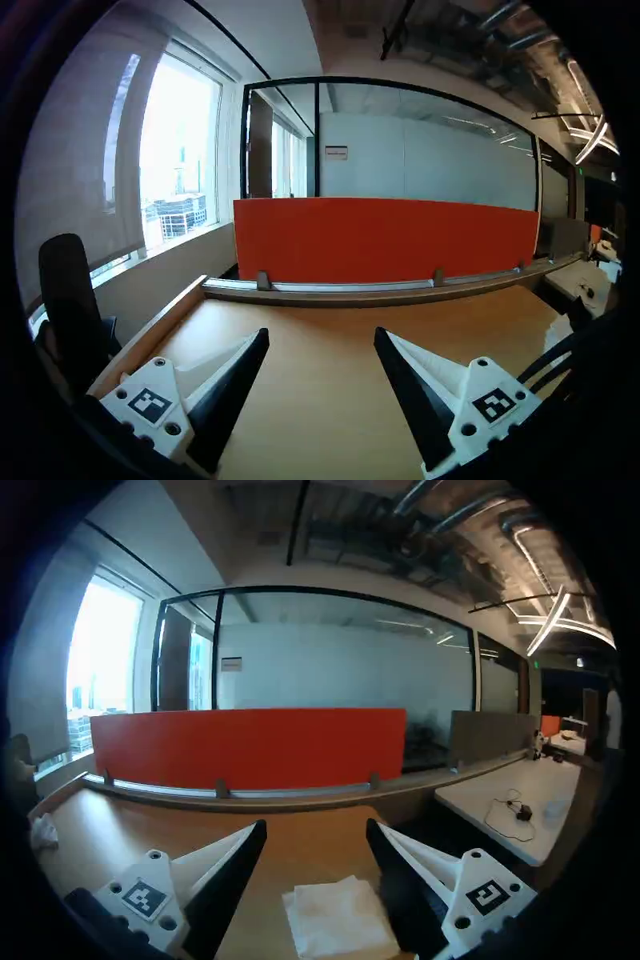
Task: Fold towel
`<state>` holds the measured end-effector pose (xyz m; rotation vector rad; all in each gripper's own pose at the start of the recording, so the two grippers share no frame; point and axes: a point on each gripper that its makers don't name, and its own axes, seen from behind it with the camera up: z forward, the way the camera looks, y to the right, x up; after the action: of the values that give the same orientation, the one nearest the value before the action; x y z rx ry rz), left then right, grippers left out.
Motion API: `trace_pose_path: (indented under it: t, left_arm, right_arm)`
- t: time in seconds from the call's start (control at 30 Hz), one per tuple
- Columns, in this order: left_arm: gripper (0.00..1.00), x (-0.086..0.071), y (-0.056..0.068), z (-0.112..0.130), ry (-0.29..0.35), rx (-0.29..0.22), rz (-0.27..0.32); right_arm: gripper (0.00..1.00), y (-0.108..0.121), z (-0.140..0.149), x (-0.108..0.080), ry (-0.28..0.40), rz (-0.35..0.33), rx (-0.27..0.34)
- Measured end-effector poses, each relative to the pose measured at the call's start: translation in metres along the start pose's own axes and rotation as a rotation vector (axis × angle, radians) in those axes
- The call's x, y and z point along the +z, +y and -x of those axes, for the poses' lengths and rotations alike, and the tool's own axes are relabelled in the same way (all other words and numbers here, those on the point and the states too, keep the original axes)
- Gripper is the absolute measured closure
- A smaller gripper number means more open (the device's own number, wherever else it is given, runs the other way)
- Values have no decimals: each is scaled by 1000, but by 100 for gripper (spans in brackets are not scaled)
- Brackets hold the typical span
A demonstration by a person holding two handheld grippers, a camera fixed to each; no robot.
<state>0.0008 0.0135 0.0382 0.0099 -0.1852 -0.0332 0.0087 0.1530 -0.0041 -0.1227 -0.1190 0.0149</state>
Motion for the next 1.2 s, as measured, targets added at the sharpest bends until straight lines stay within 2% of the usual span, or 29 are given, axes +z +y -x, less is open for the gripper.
trace_pose_path:
  t: [0.37, 0.7, 0.9, 1.2]
  left_arm:
    - [2, -3, 0, -10, 27, -33, 18]
    - [2, -7, 4, -30, 69, -61, 47]
    - [2, -9, 5, -35, 83, -71, 58]
    - [2, -11, 4, -41, 100, -53, 68]
  right_arm:
    - [3, -65, -17, -1, 27, -88, 10]
    - [3, -117, -32, -1, 50, -143, 19]
    - [3, -137, -33, -1, 60, -163, 16]
    - [3, -153, -39, -4, 58, -174, 28]
